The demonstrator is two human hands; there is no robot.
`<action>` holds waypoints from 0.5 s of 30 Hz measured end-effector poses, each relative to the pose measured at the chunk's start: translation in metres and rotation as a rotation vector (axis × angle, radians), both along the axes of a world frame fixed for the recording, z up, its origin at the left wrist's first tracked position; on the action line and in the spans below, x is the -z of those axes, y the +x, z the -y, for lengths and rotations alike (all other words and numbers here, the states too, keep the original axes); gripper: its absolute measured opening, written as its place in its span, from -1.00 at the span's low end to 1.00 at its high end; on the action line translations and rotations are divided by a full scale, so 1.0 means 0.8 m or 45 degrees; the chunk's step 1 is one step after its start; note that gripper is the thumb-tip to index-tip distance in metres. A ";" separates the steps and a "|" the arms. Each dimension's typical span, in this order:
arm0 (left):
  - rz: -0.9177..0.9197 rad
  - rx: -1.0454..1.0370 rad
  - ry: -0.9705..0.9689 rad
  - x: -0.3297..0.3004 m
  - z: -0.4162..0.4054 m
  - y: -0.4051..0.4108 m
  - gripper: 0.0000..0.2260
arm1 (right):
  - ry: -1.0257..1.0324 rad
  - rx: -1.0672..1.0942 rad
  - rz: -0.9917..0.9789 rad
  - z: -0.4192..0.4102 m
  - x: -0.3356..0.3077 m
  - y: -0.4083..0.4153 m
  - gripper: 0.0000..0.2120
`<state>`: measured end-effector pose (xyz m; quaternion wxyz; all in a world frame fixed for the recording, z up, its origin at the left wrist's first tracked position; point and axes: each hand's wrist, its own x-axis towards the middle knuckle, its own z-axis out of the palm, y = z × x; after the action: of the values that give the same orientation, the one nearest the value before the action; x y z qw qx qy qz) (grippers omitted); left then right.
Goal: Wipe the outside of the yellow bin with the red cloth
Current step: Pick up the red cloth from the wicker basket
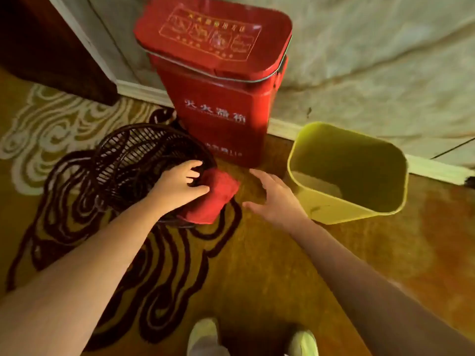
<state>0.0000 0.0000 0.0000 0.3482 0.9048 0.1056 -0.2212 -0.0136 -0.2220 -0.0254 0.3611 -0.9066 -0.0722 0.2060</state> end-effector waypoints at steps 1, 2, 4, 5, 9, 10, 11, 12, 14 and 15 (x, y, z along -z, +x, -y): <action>-0.015 -0.010 -0.037 0.024 -0.007 0.000 -0.42 | 0.046 -0.003 0.006 -0.013 0.028 -0.001 -0.26; -0.036 -0.002 -0.088 0.048 -0.014 0.003 -0.42 | 0.081 0.001 0.026 -0.024 0.055 0.001 -0.26; -0.100 0.048 -0.192 0.094 -0.027 0.011 -0.44 | 0.157 0.014 0.070 -0.042 0.108 0.006 -0.26; -0.098 0.077 -0.240 0.114 -0.032 0.017 -0.44 | 0.218 0.025 0.117 -0.049 0.135 0.010 -0.26; -0.057 0.189 -0.335 0.161 -0.050 0.039 -0.46 | 0.366 0.071 0.249 -0.067 0.200 0.036 -0.21; -0.065 0.213 -0.340 0.167 -0.054 0.041 -0.47 | 0.390 0.079 0.262 -0.070 0.208 0.041 -0.21; -0.070 0.227 -0.350 0.170 -0.057 0.043 -0.48 | 0.406 0.062 0.283 -0.072 0.214 0.045 -0.20; -0.077 0.228 -0.374 0.172 -0.059 0.043 -0.48 | 0.411 0.039 0.290 -0.073 0.216 0.048 -0.21; -0.114 0.176 -0.411 0.170 -0.061 0.040 -0.46 | 0.444 0.040 0.233 -0.073 0.212 0.049 -0.23; -0.143 0.138 -0.403 0.168 -0.060 0.036 -0.43 | 0.481 0.064 0.190 -0.073 0.209 0.048 -0.25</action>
<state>0.0291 0.0481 -0.1347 0.4676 0.8292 0.0398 -0.3037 0.0246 -0.1635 -0.1929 0.5235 -0.8370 -0.1133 0.1119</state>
